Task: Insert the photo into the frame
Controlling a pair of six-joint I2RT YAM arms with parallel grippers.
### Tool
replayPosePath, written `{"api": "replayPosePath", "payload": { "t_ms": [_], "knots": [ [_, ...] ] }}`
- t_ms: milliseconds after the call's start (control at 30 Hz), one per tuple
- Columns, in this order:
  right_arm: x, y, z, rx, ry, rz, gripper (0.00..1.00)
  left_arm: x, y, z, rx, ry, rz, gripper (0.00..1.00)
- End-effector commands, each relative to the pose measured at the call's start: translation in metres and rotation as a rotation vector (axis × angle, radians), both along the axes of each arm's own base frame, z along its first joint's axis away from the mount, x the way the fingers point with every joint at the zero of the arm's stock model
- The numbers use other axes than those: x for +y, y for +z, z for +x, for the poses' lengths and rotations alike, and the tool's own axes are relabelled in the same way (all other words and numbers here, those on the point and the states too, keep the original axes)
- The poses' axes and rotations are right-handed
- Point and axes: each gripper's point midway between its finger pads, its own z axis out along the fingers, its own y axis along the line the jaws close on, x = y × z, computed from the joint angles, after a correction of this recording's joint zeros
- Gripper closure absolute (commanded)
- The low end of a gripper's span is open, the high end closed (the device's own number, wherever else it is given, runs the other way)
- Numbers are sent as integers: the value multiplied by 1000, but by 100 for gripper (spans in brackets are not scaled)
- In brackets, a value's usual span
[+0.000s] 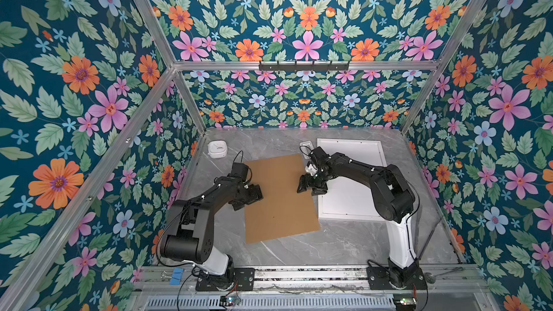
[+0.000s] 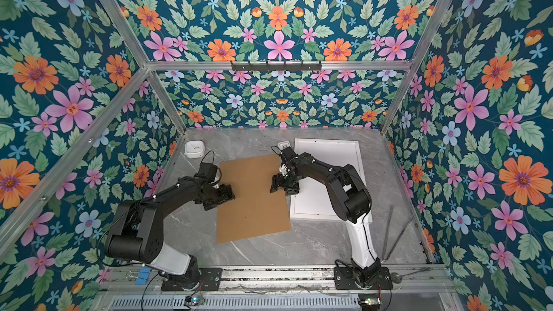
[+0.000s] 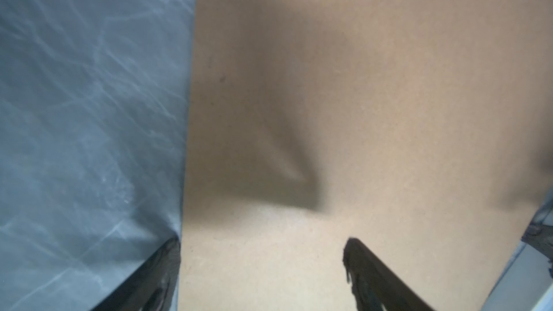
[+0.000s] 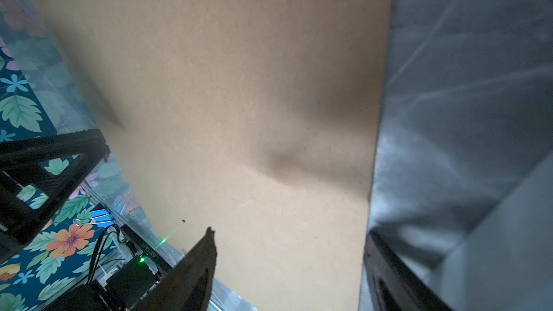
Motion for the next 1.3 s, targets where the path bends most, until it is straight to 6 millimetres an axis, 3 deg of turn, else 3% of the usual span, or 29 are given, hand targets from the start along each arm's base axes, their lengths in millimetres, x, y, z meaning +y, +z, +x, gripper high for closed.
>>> {"api": "replayPosePath", "payload": {
  "t_ms": [0,267,667,900,1267],
  "knots": [
    [-5,1,8,-41,1,-40,22,2,-7,-15,70,-70,26,9],
    [-6,-9,21,-70,-7,-79,22,-2,-9,-12,82,-159,29,10],
    [9,-16,7,-2,20,20,22,-9,-9,-20,109,-230,-3,12],
    [8,-21,2,22,-6,36,23,-25,8,-7,53,-252,-86,12],
    [5,-27,0,37,-37,35,24,-30,41,7,-21,-246,-119,12]
  ]
}}
